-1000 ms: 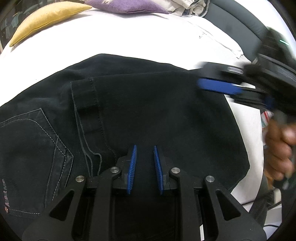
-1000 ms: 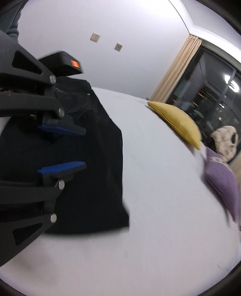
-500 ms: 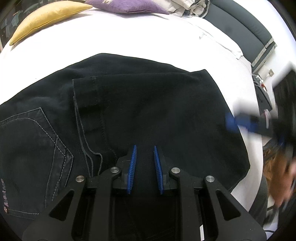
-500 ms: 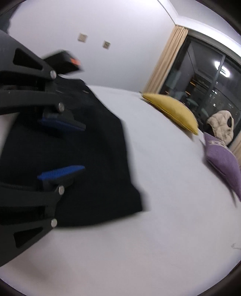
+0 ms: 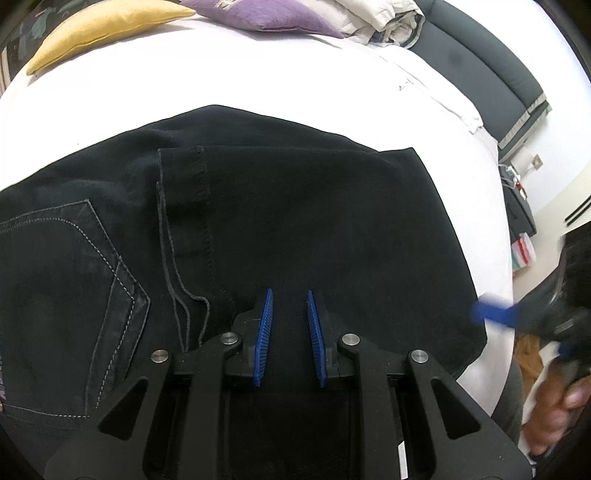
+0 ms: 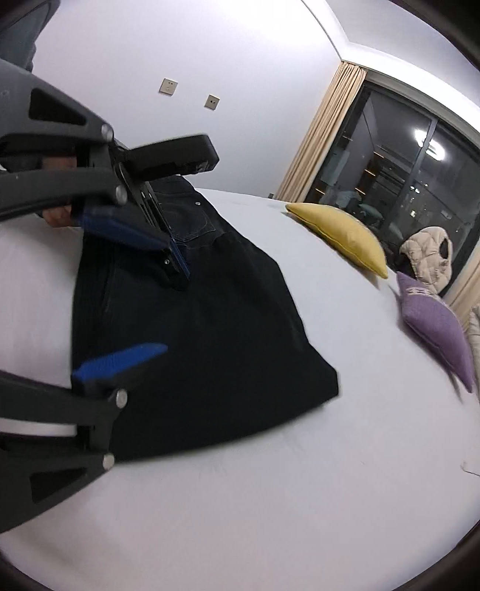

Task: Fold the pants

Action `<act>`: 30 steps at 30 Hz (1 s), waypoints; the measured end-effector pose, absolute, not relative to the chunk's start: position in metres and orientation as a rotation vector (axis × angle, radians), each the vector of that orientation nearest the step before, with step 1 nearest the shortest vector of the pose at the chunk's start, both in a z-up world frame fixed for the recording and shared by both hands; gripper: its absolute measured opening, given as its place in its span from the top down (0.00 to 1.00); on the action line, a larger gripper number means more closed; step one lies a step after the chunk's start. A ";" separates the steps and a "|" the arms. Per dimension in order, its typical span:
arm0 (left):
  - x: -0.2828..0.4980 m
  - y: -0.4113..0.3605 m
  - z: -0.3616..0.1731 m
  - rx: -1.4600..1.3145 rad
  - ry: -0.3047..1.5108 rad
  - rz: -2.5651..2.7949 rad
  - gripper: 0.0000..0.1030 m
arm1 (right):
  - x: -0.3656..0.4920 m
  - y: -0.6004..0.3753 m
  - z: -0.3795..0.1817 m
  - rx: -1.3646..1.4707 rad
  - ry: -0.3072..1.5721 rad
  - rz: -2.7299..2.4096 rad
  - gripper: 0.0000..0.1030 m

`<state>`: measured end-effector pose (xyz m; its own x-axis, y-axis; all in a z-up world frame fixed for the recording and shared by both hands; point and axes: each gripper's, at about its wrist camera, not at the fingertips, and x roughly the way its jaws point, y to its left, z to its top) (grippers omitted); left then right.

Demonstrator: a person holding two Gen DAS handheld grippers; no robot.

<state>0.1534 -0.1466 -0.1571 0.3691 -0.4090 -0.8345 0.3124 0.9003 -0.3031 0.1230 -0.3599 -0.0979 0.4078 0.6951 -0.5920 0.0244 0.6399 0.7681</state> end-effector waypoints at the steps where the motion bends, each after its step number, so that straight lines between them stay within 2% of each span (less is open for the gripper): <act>1: 0.154 -0.145 -0.157 -0.106 1.100 -0.467 0.82 | 0.126 -0.359 -0.117 0.779 1.173 0.426 0.43; 2: 0.154 -0.143 -0.158 -0.111 1.103 -0.468 0.82 | 0.123 -0.361 -0.129 0.772 1.203 0.387 0.57; 3: 0.154 -0.140 -0.158 -0.120 1.102 -0.470 0.82 | 0.118 -0.368 -0.126 0.767 1.185 0.385 0.63; 5: 0.152 -0.132 -0.157 -0.145 1.105 -0.468 0.82 | 0.119 -0.372 -0.115 0.730 1.198 0.357 0.63; 8: 0.146 -0.124 -0.154 -0.181 1.100 -0.464 0.82 | 0.132 -0.377 -0.081 0.662 1.125 0.337 0.62; 11: 0.142 -0.119 -0.156 -0.190 1.095 -0.473 0.82 | 0.156 -0.374 -0.065 0.676 1.072 0.399 0.48; 12: 0.142 -0.118 -0.156 -0.190 1.093 -0.477 0.82 | 0.169 -0.366 -0.063 0.662 1.071 0.428 0.47; 17: 0.136 -0.108 -0.155 -0.204 1.087 -0.487 0.82 | 0.236 -0.322 -0.087 0.723 1.082 0.539 0.46; 19: 0.135 -0.107 -0.154 -0.200 1.084 -0.492 0.82 | 0.261 -0.302 -0.106 0.721 1.136 0.547 0.38; 21: 0.129 -0.099 -0.151 -0.208 1.073 -0.498 0.81 | 0.275 -0.289 -0.120 0.639 1.183 0.500 0.39; 28: 0.075 -0.018 -0.110 -0.343 0.950 -0.430 0.81 | 0.250 -0.289 -0.060 0.689 1.016 0.523 0.38; 29: 0.065 0.002 -0.106 -0.382 0.933 -0.400 0.78 | 0.239 -0.285 -0.053 0.690 0.993 0.556 0.38; 30: 0.052 0.028 -0.103 -0.439 0.912 -0.365 0.67 | 0.231 -0.282 -0.049 0.694 0.979 0.582 0.37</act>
<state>0.0519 0.0283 -0.1033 0.5627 -0.4803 -0.6728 0.1170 0.8520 -0.5104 0.2306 -0.2821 -0.0490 0.4419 0.7161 -0.5403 -0.1317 0.6476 0.7505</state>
